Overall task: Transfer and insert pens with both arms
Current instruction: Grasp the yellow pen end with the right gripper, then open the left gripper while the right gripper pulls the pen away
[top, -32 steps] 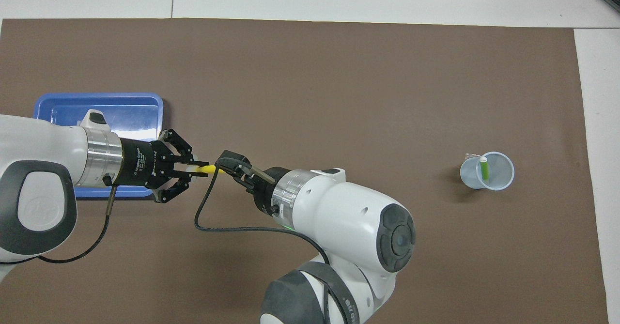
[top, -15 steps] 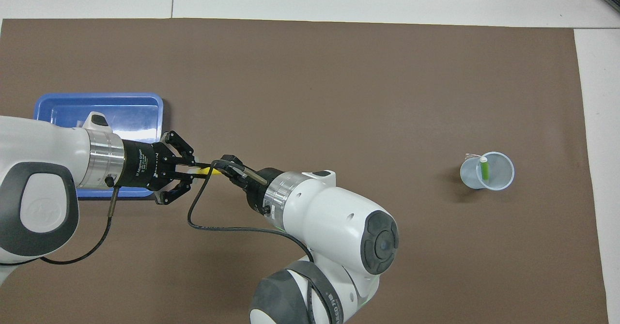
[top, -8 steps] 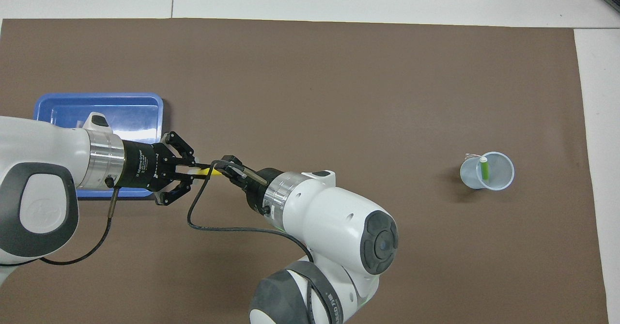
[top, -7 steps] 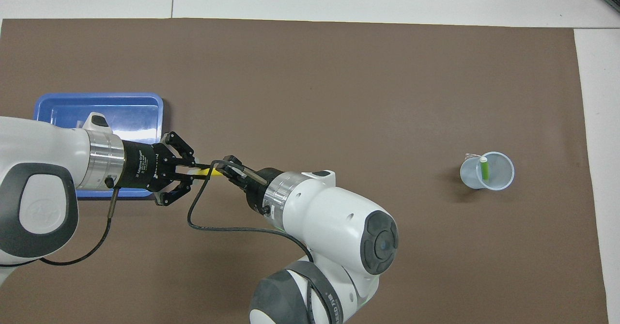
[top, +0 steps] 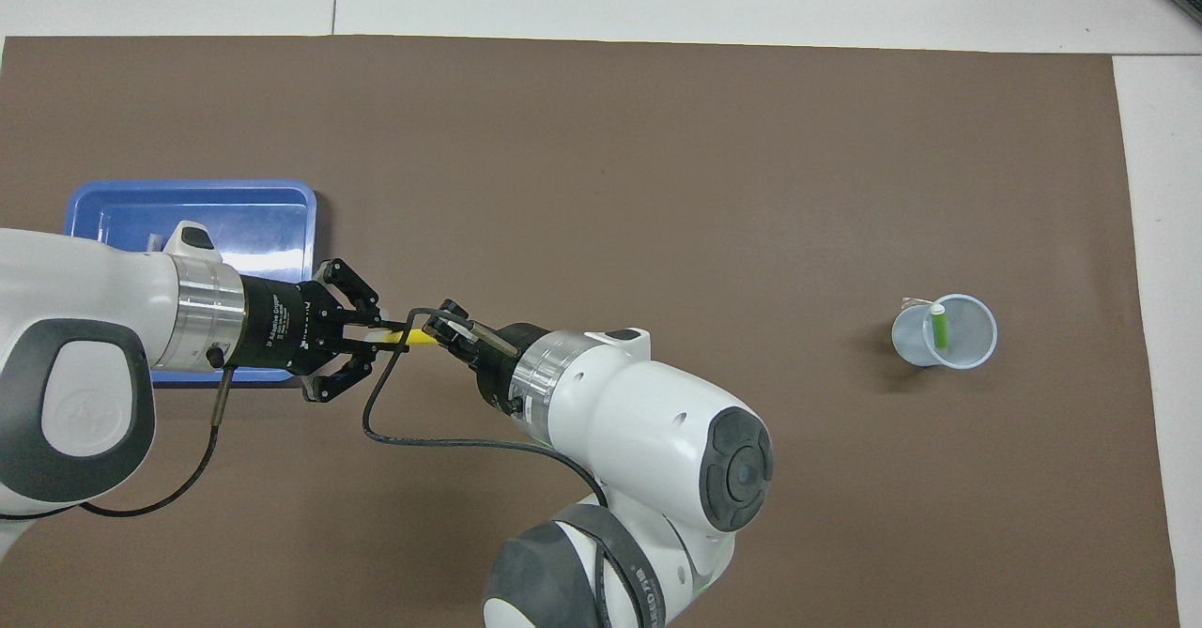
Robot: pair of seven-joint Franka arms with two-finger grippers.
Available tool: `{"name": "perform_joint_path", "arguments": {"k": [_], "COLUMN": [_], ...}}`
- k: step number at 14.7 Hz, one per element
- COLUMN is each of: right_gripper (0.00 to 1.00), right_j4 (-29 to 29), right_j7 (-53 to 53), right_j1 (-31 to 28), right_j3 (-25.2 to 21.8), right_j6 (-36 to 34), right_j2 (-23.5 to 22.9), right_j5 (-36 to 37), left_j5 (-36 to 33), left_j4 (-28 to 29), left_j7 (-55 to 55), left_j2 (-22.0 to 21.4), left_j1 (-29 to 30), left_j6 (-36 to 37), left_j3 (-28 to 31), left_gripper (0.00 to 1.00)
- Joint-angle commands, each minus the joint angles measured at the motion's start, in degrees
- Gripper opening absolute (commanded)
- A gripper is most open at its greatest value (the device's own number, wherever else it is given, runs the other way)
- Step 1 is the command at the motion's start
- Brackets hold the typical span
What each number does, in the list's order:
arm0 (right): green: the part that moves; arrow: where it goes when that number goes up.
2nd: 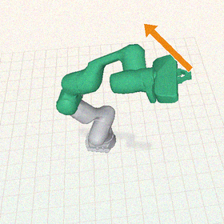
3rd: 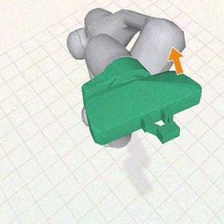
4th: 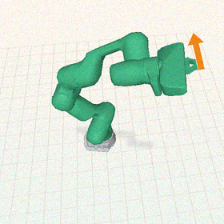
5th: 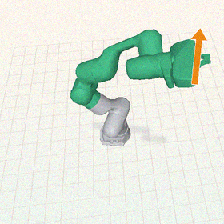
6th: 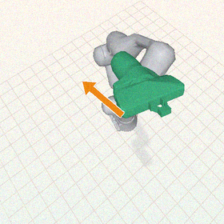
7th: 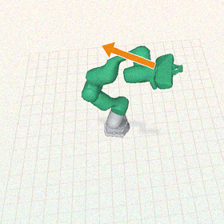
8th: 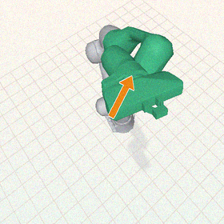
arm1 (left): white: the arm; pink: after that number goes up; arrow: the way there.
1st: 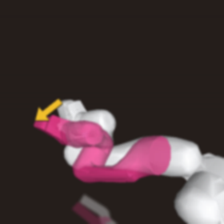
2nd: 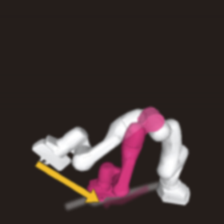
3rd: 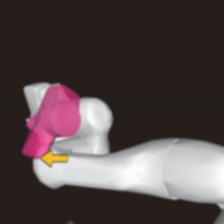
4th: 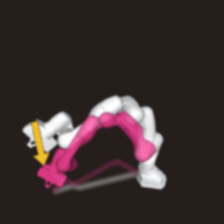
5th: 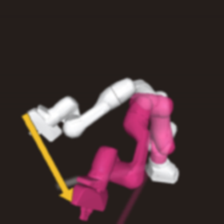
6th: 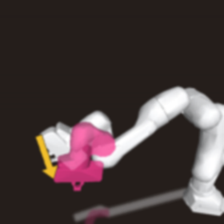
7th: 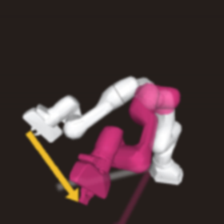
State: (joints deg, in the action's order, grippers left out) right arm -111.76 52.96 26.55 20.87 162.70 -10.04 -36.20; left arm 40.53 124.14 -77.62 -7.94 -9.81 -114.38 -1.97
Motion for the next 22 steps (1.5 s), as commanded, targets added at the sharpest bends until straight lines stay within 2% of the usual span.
{"name": "perform_joint_path", "arguments": {"k": [1,3,4,5,9,11,14,16,22], "right_gripper": [0.00,0.00,0.00,0.00,0.00,0.00,0.00,0.00,0.00], "right_j4": [0.1,0.1,0.1,0.1,-0.1,-0.2,0.1,0.3,0.9], "right_j7": [-2.4,-3.4,-3.9,-5.8,-13.2,-17.5,-23.3,-29.0,-51.3], "right_j1": [-1.2,-1.7,-1.9,-2.1,-4.5,-6.5,-12.3,-15.7,-26.6], "right_j3": [0.5,0.5,0.5,0.5,0.2,0.1,0.1,0.2,0.1], "right_j6": [0.6,0.5,0.1,-0.6,-6.7,-11.6,-23.6,-31.4,-53.7], "right_j2": [-0.7,-0.7,-0.7,-0.6,-0.1,0.6,1.3,2.5,10.3], "right_j5": [-1.4,-1.4,-1.4,-1.4,-0.7,0.9,13.3,20.4,21.6], "left_j5": [1.0,0.9,0.8,0.8,0.5,0.3,-0.7,-7.1,-23.5], "left_j4": [1.6,1.5,1.6,1.5,1.6,1.6,1.6,1.5,0.9], "left_j7": [-0.8,-0.5,0.4,0.8,2.5,11.5,26.5,38.5,73.3], "left_j2": [-2.3,-2.3,-2.3,-2.3,-3.1,-3.2,-3.3,-3.5,-3.2], "left_j1": [-0.7,-0.7,-0.8,-0.9,-1.1,-1.0,2.1,3.2,7.8], "left_j6": [0.2,0.3,0.3,0.3,0.3,0.5,2.6,5.0,5.7], "left_j3": [0.7,0.7,0.7,0.7,0.8,0.9,1.2,1.2,1.3], "left_gripper": [0.00,0.00,0.18,0.99,1.00,1.00,1.00,1.00,1.00]}}
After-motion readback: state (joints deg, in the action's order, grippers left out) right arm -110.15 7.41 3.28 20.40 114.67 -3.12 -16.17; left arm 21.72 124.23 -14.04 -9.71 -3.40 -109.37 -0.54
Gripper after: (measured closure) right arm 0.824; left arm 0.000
